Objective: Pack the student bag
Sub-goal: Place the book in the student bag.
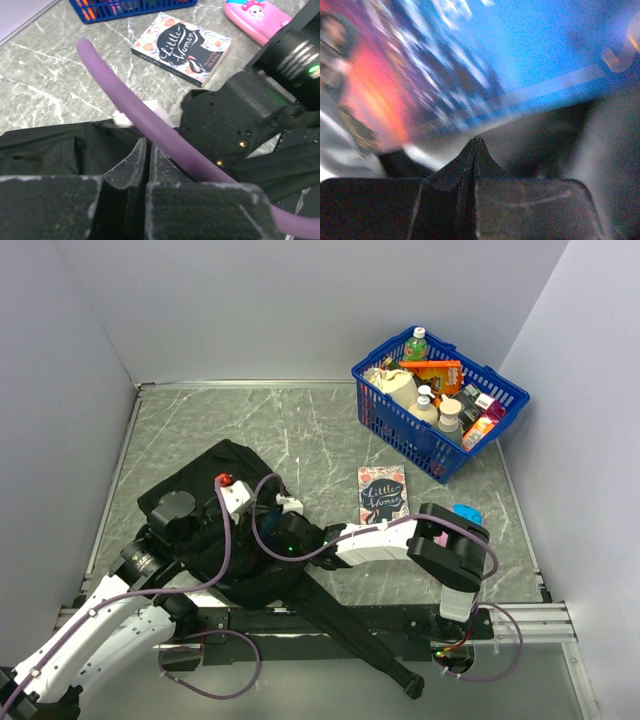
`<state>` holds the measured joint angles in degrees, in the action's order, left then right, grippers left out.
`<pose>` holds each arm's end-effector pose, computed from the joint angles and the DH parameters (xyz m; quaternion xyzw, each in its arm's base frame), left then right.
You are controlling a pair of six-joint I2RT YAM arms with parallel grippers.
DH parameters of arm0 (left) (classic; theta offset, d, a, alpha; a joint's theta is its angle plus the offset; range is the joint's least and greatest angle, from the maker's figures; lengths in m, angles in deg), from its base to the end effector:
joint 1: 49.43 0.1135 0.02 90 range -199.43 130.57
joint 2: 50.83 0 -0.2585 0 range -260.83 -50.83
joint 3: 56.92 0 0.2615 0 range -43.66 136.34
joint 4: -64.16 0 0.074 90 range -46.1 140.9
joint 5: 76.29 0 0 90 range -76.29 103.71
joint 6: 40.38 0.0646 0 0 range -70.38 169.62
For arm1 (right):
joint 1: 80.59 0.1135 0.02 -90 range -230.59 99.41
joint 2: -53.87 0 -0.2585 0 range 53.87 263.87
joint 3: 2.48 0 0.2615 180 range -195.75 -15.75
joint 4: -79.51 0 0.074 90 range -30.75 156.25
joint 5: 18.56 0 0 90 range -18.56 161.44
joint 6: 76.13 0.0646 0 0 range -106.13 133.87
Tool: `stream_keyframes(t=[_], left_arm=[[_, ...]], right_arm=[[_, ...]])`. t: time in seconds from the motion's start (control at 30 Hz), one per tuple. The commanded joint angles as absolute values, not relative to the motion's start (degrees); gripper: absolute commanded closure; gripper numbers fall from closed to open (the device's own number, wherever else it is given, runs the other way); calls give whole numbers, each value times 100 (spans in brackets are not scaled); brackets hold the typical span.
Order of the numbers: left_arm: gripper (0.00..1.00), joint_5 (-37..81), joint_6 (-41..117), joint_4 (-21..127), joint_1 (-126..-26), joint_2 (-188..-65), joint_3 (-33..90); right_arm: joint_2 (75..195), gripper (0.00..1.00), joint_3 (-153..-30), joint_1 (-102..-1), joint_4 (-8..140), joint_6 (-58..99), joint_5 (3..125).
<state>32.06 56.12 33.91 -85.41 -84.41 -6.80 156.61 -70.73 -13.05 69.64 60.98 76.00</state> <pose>0.1392 -0.1262 0.2989 0.3731 0.6880 -0.2764 0.5578 0.1543 0.3598 0.1208 -0.1481 0.9091 0.3064 0.2401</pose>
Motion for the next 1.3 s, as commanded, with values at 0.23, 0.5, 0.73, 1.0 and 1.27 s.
stream_keyframes(t=[0.23, 0.5, 0.73, 1.0, 1.27], left_arm=[[99, 3902, 5366, 3332, -8546, -8370, -640], [99, 3770, 5454, 3279, -8546, -8449, -587], [99, 3314, 5647, 3446, -8546, -8607, -762], [99, 3199, 5603, 3710, -8546, -8765, -701], [99, 3216, 5621, 3684, -8546, -8695, -701]], right_arm=[[16619, 100, -7428, -1784, 9971, 6977, 7944], [16356, 100, -7332, -1889, 11026, 6625, 7340], [15393, 42, -6524, -2021, 10554, 6432, 6722], [13942, 0, -6129, -2372, 8041, 5851, 6740], [12192, 5, -5538, -4189, 6373, 5562, 6666]])
